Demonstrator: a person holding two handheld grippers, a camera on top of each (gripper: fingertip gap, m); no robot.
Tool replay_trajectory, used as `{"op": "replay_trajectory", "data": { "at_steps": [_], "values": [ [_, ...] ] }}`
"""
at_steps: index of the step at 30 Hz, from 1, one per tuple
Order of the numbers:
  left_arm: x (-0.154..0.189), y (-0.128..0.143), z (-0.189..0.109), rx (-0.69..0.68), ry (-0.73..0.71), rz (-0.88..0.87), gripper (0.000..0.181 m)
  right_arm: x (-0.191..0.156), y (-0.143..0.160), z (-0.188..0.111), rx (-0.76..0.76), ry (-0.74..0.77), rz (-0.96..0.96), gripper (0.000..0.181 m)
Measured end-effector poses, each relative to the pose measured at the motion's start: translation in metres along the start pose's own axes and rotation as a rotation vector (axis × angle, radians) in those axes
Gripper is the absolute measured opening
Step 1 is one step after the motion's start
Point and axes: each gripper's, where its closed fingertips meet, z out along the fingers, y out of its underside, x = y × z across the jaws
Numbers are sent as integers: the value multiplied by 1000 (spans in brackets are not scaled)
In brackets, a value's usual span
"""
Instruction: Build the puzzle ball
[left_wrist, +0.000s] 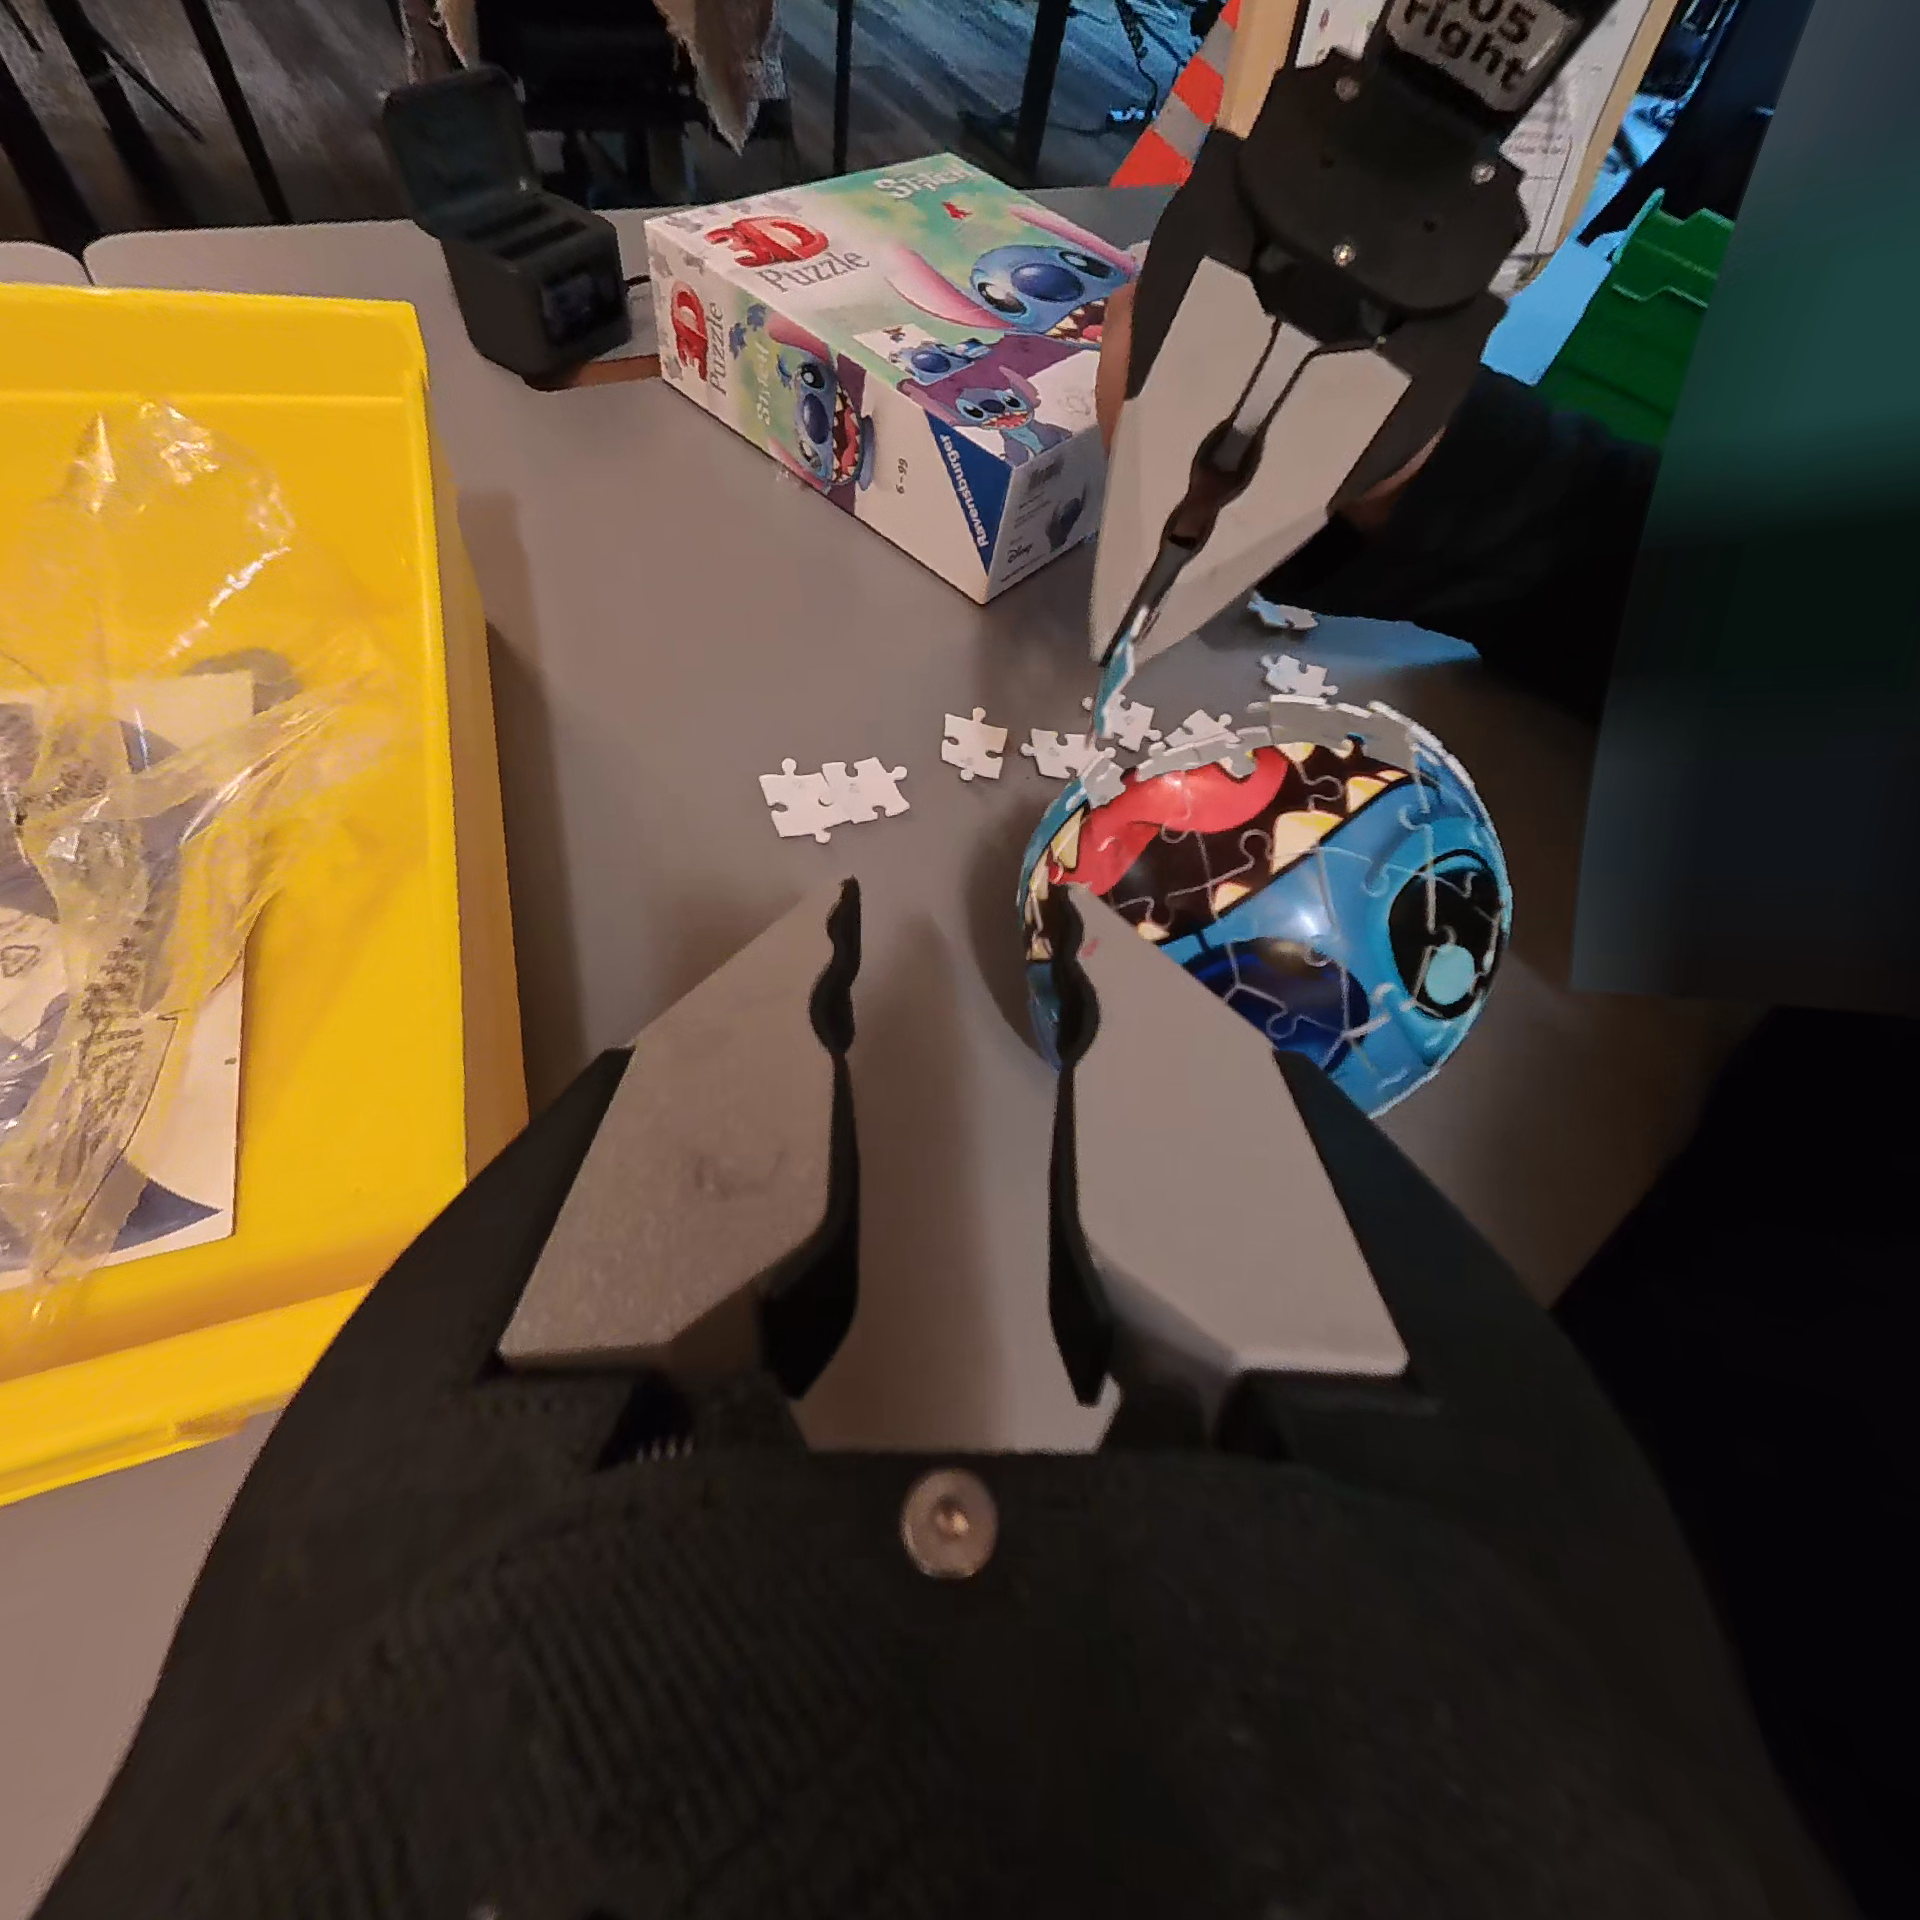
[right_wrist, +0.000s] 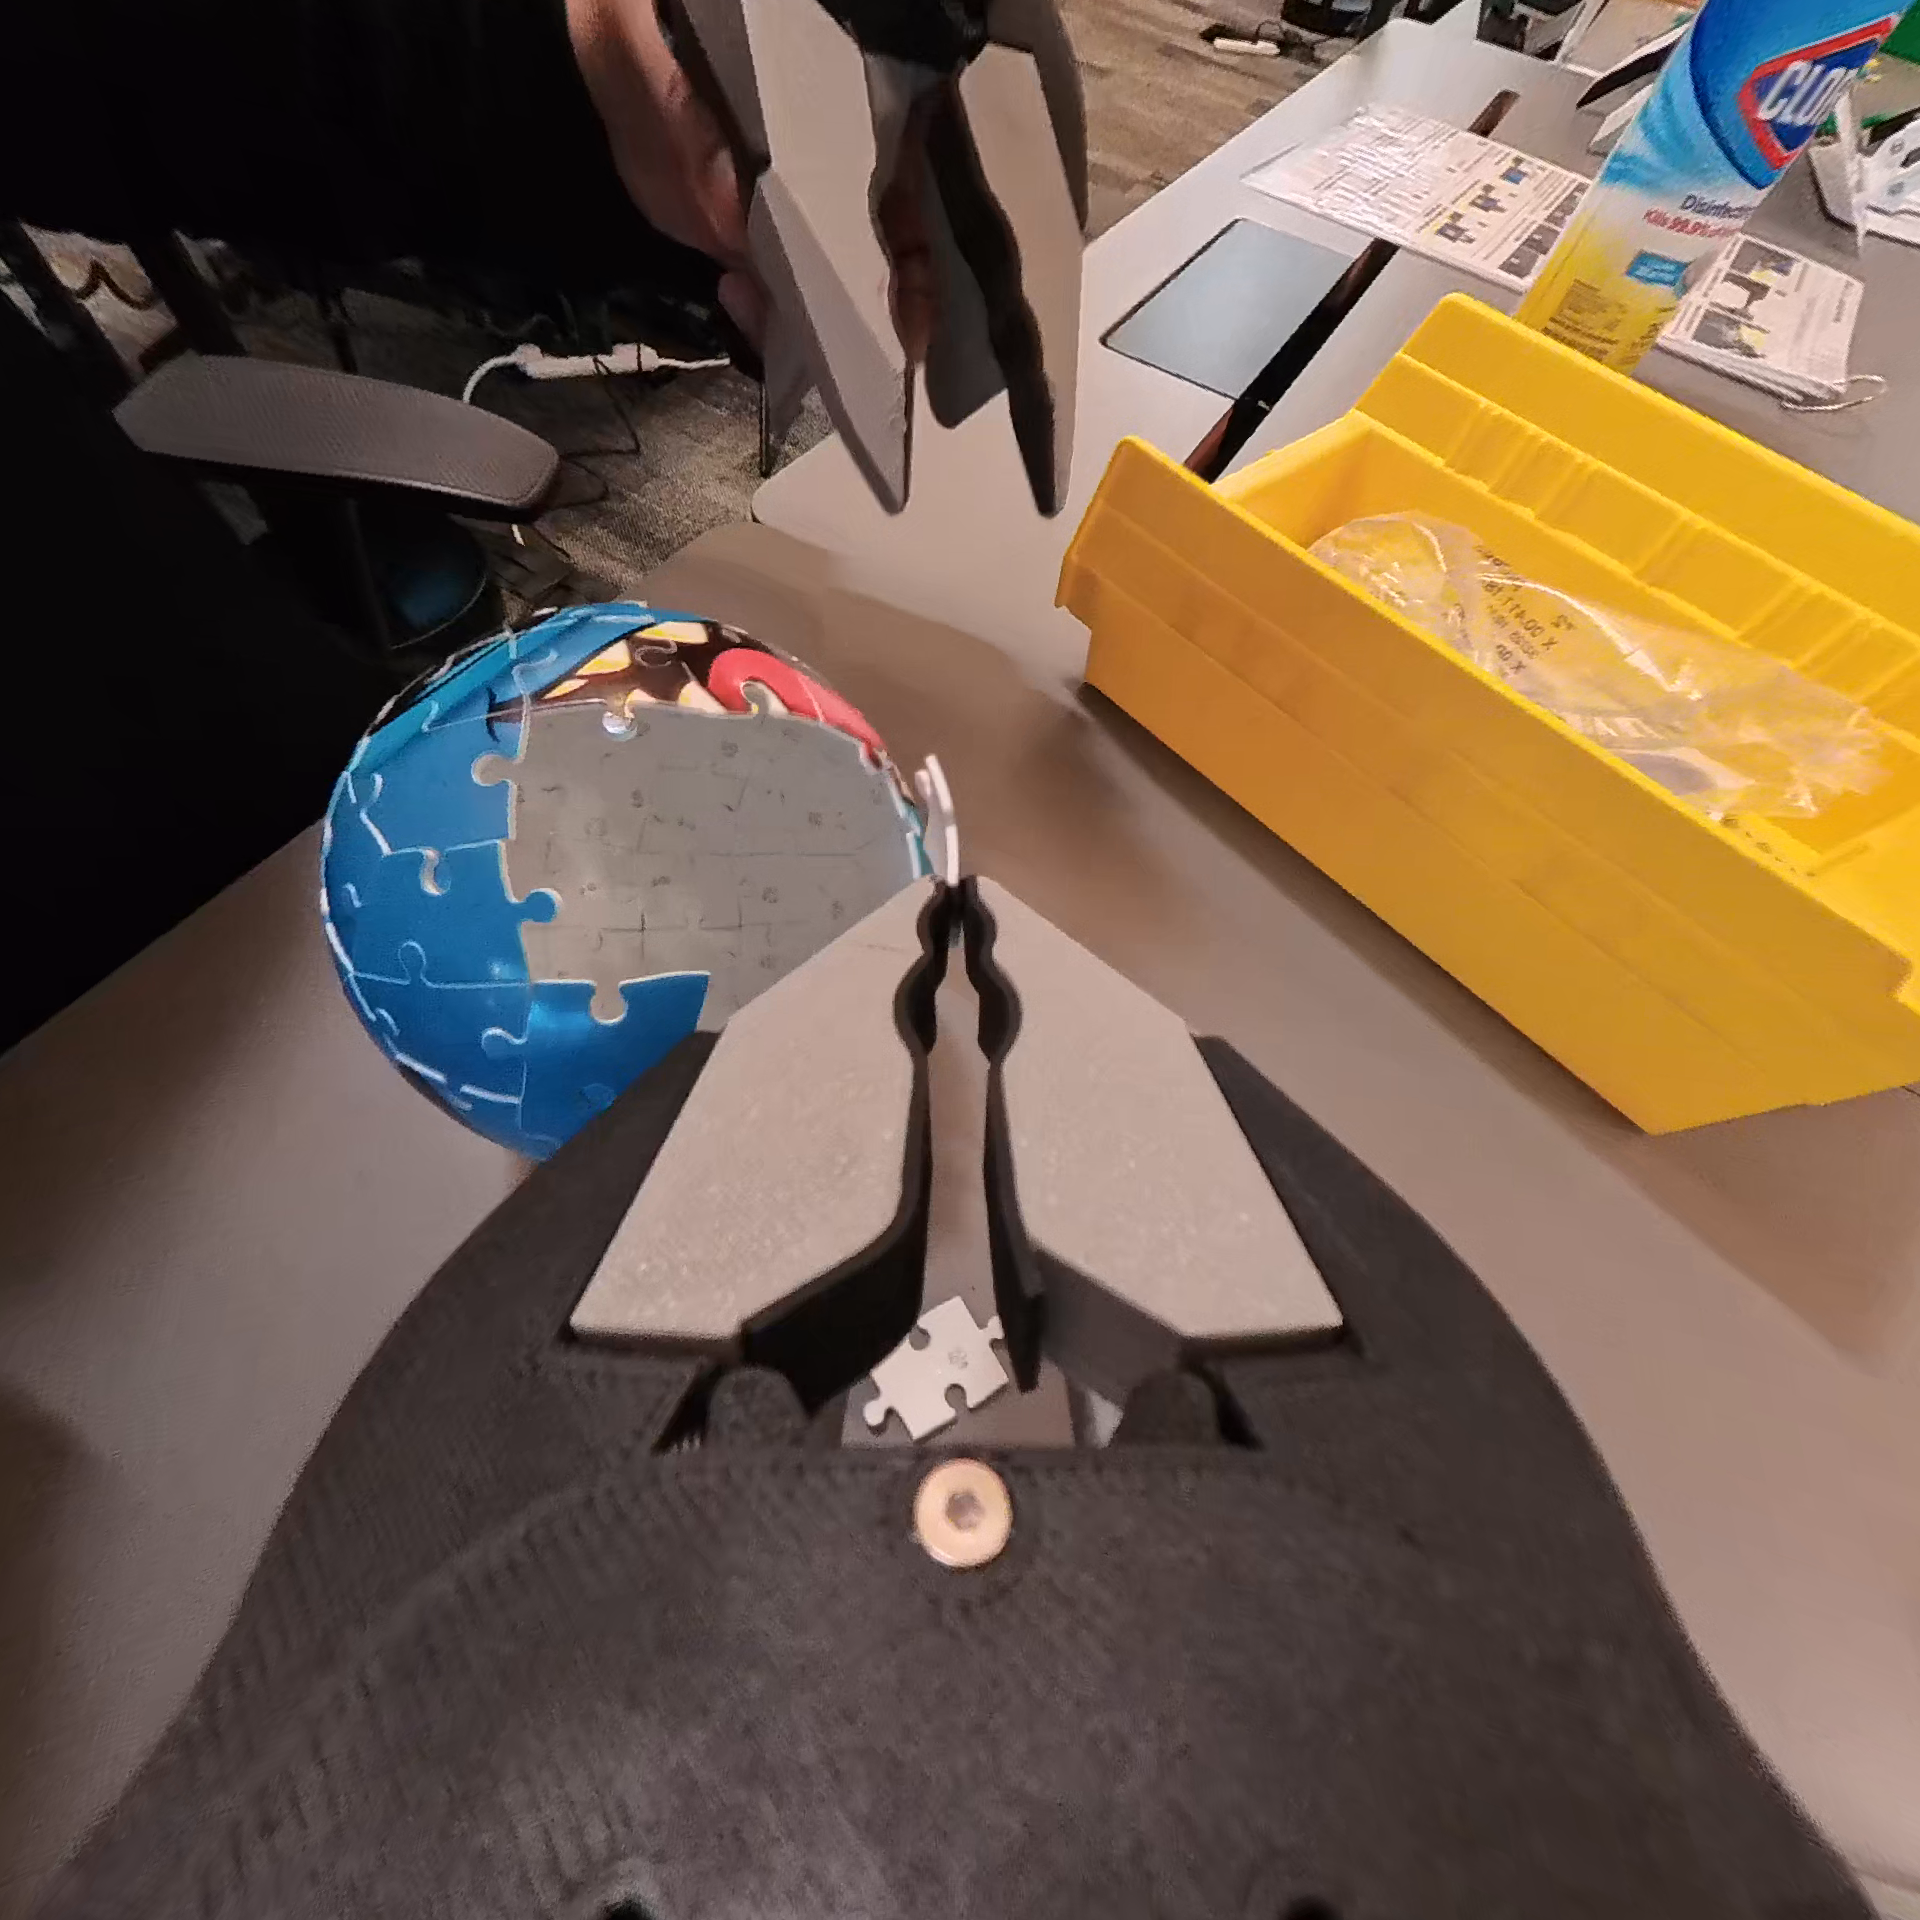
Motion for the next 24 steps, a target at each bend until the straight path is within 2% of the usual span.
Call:
{"op": "replay_trajectory", "data": {
  "at_steps": [6,12,18,24],
  "values": [
    [10,-8,3,-47,-5,58,29,-7,-1,2,-1,7,-76,0],
    [23,-13,14,-110,38,73,27,-7,3,4,-23,11,-74,0],
    [20,-9,13,-110,24,70,26,-4,2,1,-6,17,-64,0],
    [24,-19,9,-67,42,57,24,-1,-3,-5,61,-29,35,0]
  ]
}}
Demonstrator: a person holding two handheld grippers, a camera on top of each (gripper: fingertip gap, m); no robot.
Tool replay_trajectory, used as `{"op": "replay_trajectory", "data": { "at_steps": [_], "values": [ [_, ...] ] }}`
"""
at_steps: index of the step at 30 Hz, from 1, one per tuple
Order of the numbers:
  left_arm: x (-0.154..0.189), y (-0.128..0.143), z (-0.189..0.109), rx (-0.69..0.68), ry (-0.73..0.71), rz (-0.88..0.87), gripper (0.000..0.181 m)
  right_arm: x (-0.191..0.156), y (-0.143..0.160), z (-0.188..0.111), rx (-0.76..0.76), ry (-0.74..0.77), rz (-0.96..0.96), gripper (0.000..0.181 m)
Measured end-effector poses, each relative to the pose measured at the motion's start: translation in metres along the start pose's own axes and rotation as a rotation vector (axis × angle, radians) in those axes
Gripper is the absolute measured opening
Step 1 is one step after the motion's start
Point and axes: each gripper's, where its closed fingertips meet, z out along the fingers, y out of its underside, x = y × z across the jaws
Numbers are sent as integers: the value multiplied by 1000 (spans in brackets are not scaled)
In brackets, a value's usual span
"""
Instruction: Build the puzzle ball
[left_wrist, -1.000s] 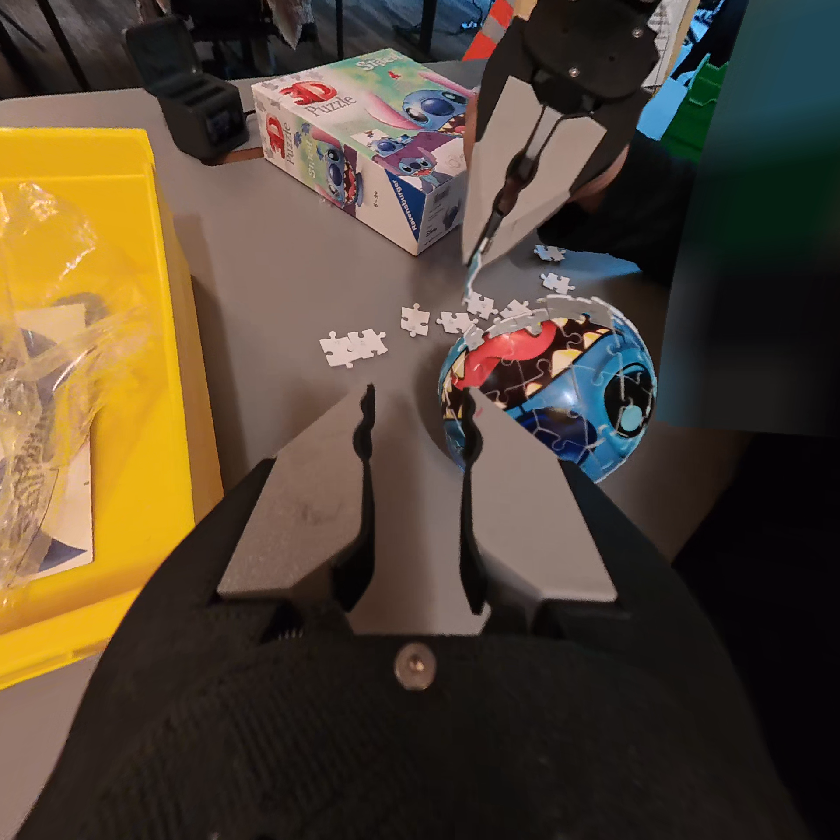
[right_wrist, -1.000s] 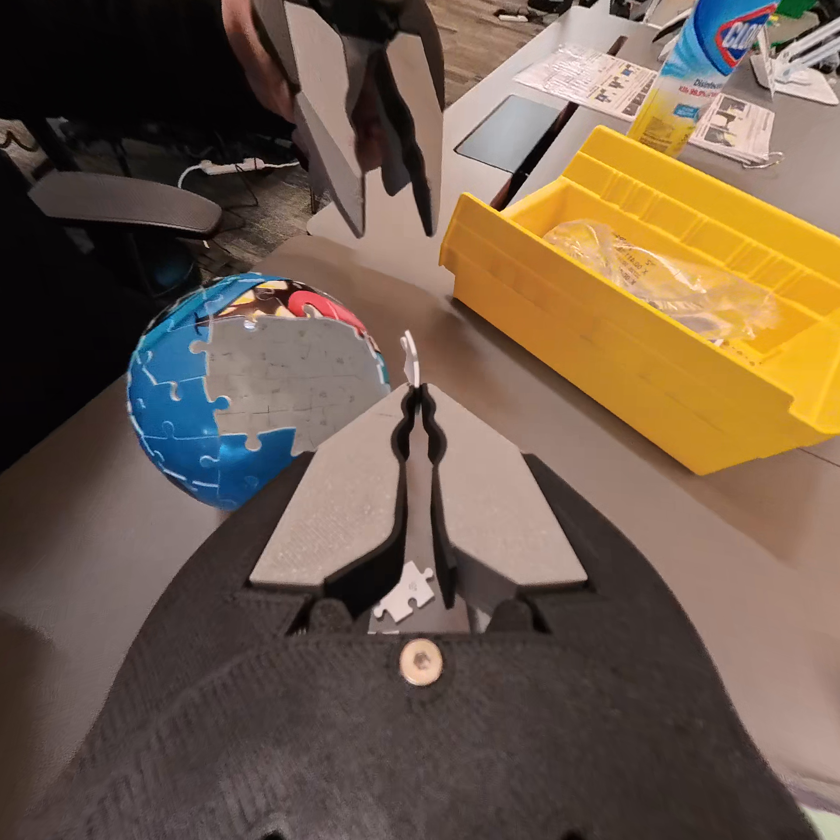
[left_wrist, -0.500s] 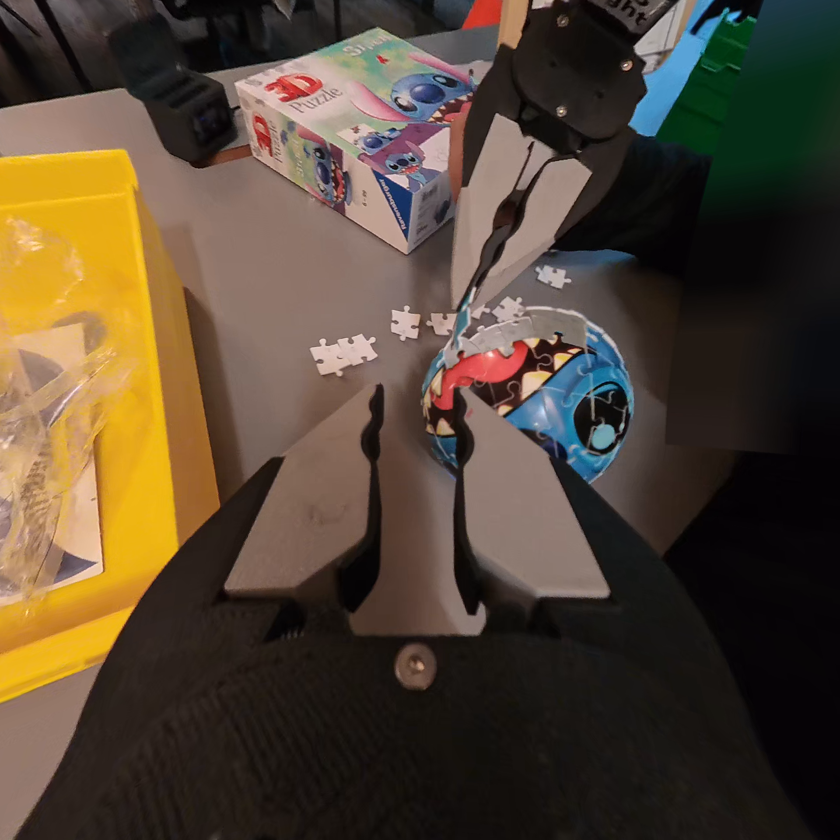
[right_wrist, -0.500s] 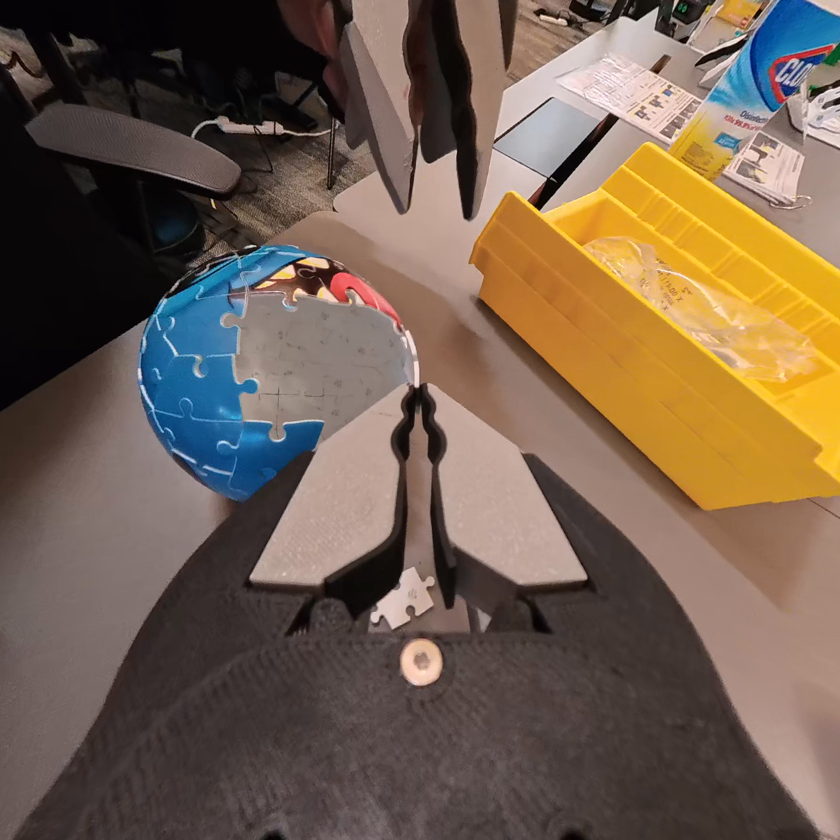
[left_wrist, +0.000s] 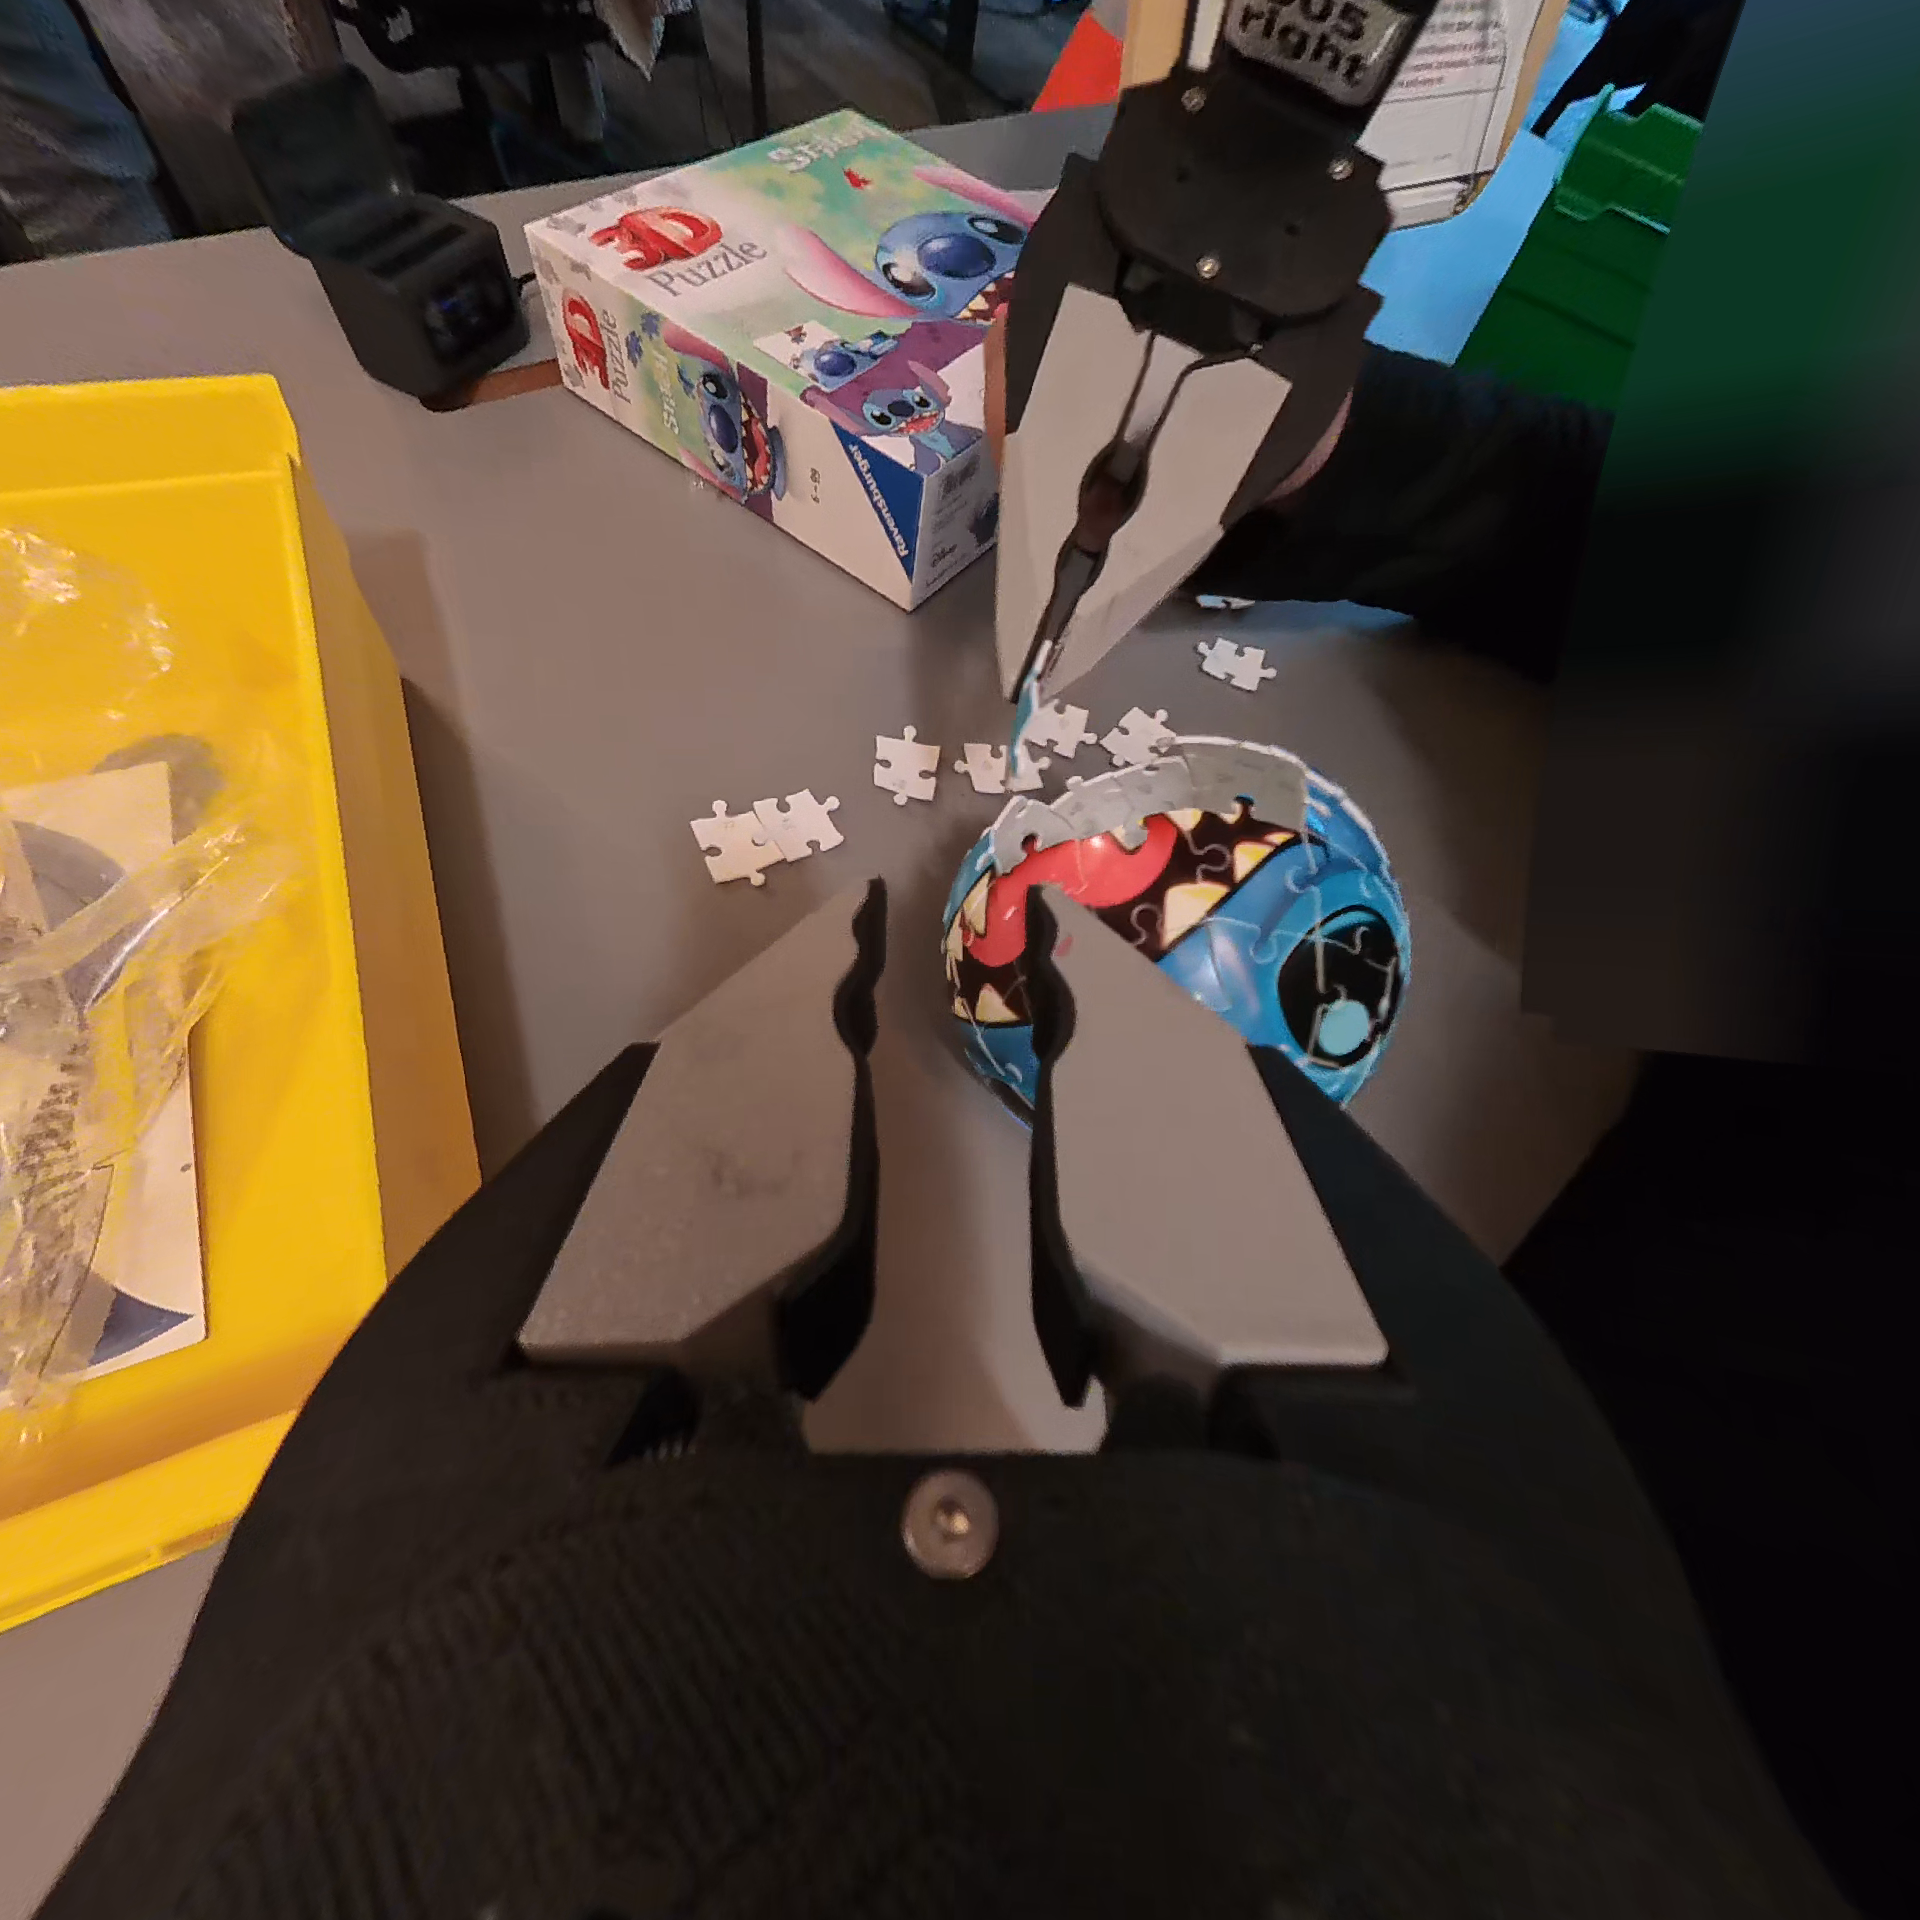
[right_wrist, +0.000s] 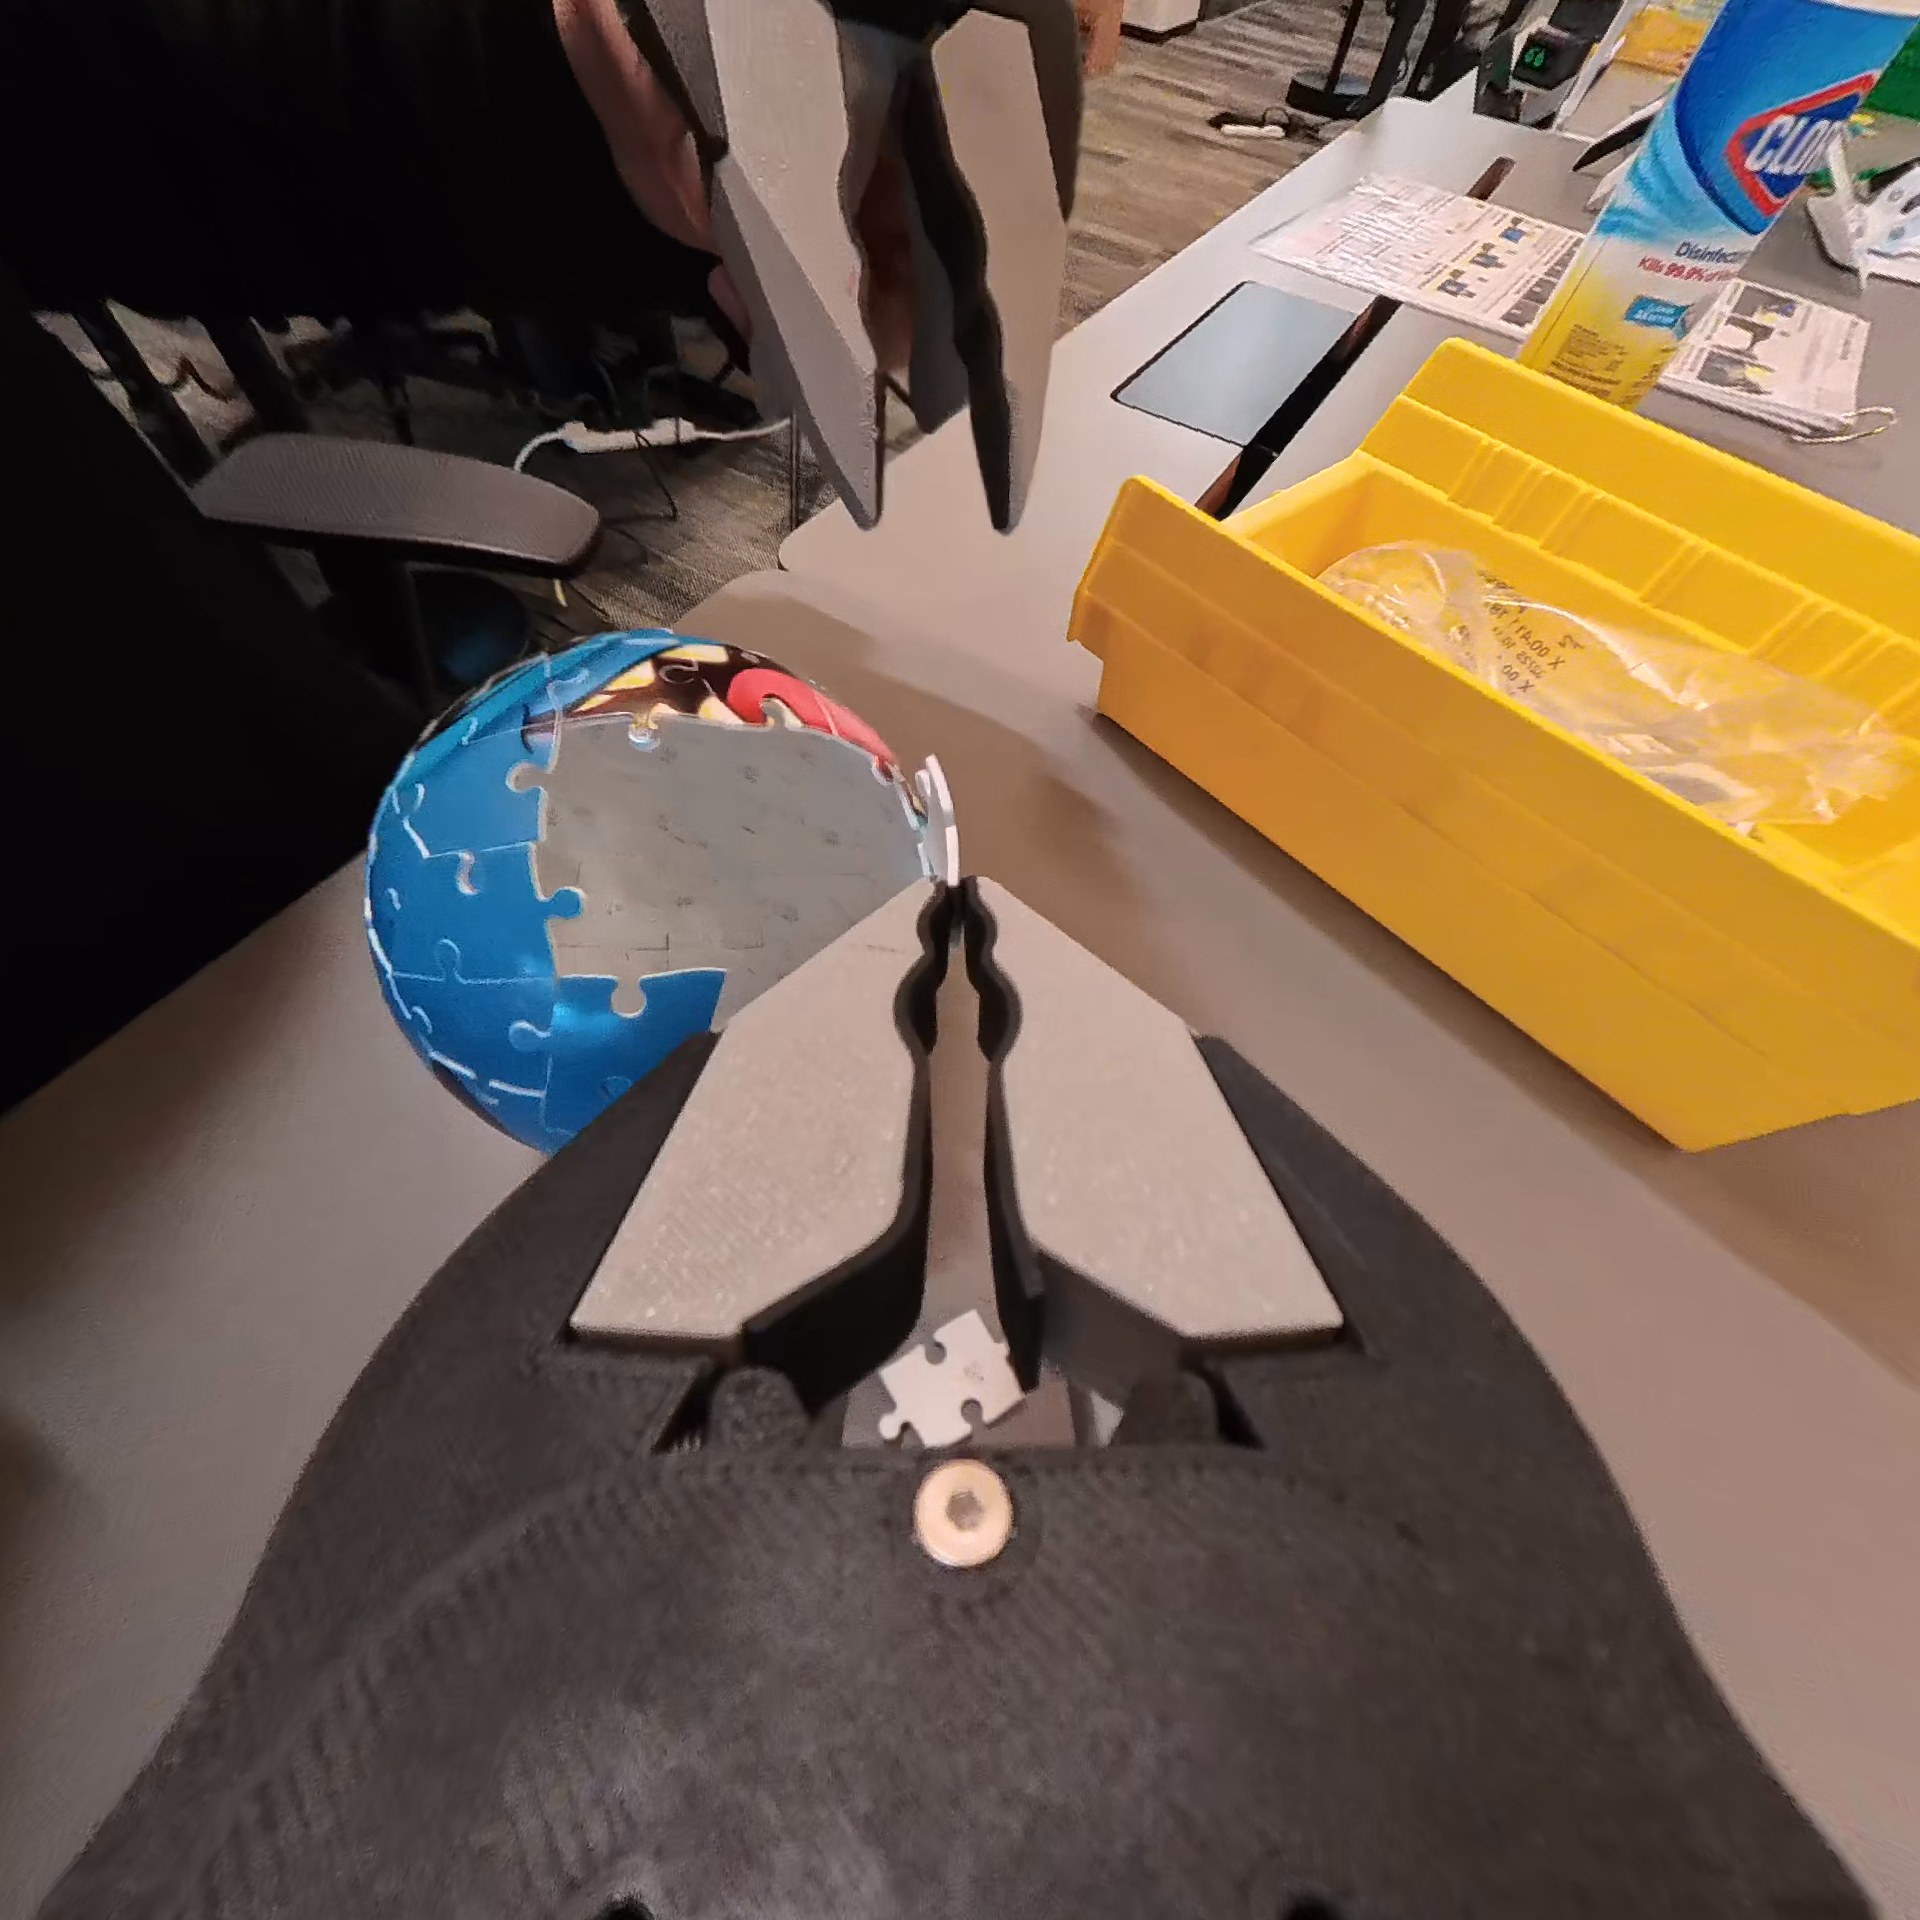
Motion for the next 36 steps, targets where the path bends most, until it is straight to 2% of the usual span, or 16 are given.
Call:
{"op": "replay_trajectory", "data": {
  "at_steps": [3,8,14,17,19,27,36],
  "values": [
    [0,-3,1,0,-18,22,23,0,-4,-2,50,-43,83,0],
    [9,-17,10,58,26,36,21,8,-21,-16,227,-136,293,0],
    [27,-49,33,146,106,61,22,-3,-34,-23,330,-211,322,0],
    [33,-54,43,143,135,60,17,-3,-36,-22,345,-232,401,0],
    [29,-51,49,117,115,67,2,-3,-39,-25,378,-241,418,0],
    [10,-55,48,171,112,-102,0,10,-40,-38,415,-222,487,6],
    [9,-55,55,190,107,-123,0,12,-33,-30,379,-200,485,6]
  ]
}}
